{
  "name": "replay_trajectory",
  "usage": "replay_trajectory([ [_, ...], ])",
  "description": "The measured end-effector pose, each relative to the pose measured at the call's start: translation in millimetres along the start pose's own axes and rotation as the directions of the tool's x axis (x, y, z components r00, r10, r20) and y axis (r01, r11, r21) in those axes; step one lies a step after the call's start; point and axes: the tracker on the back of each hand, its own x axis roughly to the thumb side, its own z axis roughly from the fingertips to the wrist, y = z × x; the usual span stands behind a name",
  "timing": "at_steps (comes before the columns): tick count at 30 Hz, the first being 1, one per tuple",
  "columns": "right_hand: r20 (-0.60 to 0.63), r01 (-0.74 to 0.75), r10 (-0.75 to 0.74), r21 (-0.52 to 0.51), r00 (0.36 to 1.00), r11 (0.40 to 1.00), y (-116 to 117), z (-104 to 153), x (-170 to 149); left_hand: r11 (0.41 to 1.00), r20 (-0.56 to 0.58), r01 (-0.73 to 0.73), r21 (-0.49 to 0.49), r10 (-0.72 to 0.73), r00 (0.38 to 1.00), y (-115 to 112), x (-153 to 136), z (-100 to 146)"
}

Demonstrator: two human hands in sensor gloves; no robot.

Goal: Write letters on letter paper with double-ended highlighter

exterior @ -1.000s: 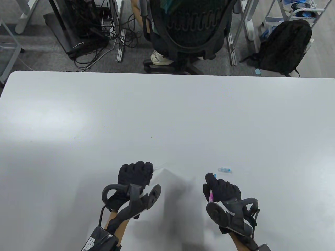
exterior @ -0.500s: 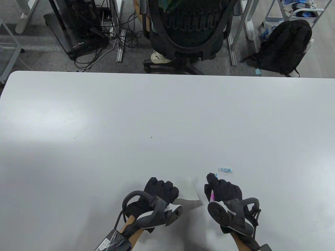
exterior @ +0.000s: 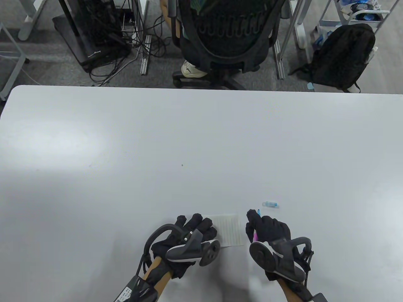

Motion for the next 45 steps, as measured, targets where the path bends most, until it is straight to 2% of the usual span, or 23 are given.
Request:
replay_trajectory([
  [7,-0.001,-0.006,0.006,0.006,1.0,1.0,0,0,0,1.0,-0.01,-0.007,0.022,0.007,1.0,8,-6,7],
  [9,0.0,-0.007,0.007,0.007,1.0,1.0,0,0,0,0.998,-0.029,-0.042,0.055,0.044,0.999,11,-11,9],
  [13,0.002,0.006,-0.007,0.016,1.0,1.0,1,0,0,0.984,-0.161,-0.035,0.175,0.063,0.985,9,-19,7],
  [16,0.012,0.001,-0.001,0.033,1.0,0.999,3,0,1,0.983,-0.224,0.019,0.182,0.023,0.974,6,-22,0],
  [20,0.016,-0.003,0.003,0.046,1.0,0.999,4,0,1,0.984,-0.211,-0.066,0.163,0.1,0.972,1,-25,-10],
  [28,0.031,0.0,-0.002,0.067,1.0,0.998,6,0,3,0.984,-0.209,-0.093,0.151,0.123,0.97,-6,-22,-23],
  [36,0.092,0.018,-0.017,-0.012,0.996,1.0,-2,-1,12,0.971,-0.186,-0.178,0.162,0.207,0.96,-8,-29,-24],
  [41,0.146,0.084,-0.077,-0.041,0.986,0.996,-13,-4,24,0.97,-0.183,-0.187,0.155,0.214,0.959,-9,-30,-24],
  [45,0.173,0.204,-0.201,-0.001,0.964,0.979,-13,-10,33,0.972,-0.183,-0.181,0.15,0.207,0.961,-9,-29,-24],
])
